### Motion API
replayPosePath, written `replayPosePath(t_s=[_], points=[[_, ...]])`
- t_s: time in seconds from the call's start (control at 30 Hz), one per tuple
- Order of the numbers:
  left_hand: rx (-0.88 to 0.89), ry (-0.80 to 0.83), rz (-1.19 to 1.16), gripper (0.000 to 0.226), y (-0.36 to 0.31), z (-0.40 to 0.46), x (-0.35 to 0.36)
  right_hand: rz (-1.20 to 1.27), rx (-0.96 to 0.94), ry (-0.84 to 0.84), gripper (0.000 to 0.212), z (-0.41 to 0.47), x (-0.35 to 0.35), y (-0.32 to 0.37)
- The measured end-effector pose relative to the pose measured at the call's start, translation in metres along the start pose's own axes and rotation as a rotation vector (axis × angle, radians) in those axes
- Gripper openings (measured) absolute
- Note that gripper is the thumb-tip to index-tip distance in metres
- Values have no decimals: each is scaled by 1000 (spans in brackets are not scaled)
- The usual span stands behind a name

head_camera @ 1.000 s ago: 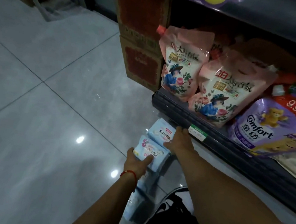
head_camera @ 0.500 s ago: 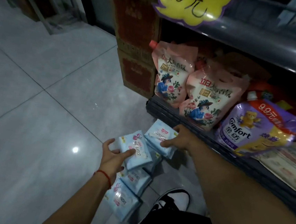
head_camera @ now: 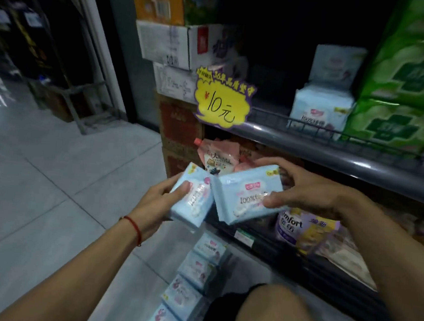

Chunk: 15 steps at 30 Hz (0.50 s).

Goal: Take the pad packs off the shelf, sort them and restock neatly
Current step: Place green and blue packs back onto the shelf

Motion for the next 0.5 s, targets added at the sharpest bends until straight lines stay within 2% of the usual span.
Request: replayPosePath(t_s=[0.07,0.2,0.3,0.33,0.43,0.5], points=[[96,-19,95,49,-33,-1,9,93,-62,-24,80,-28,-7,17],[236,-30,234,30,-78,0,35,245,-136,-82,74,-55,-15,22],[308,-18,285,20,-100,0,61,235,-165,-97,64,-61,-10,21],[325,-21,282,22,-105,1,68,254,-172,-105,65,-60,-10,19],[355,-15,228,45,-118,6,86,356,-211,-122,72,-60,-13,18],[369,0,187,48,-126,13,98,407,-252,-142,72,-62,-18,18]])
Point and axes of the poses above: each hand's wrist, its own z-axis towards the middle knuckle, its own x-axis out of the palm, y = z × x, the point moved 9 cm from there along z, towards the middle knuckle, and after that the axes turned 3 degrees about -z, right-handed, at the moved point
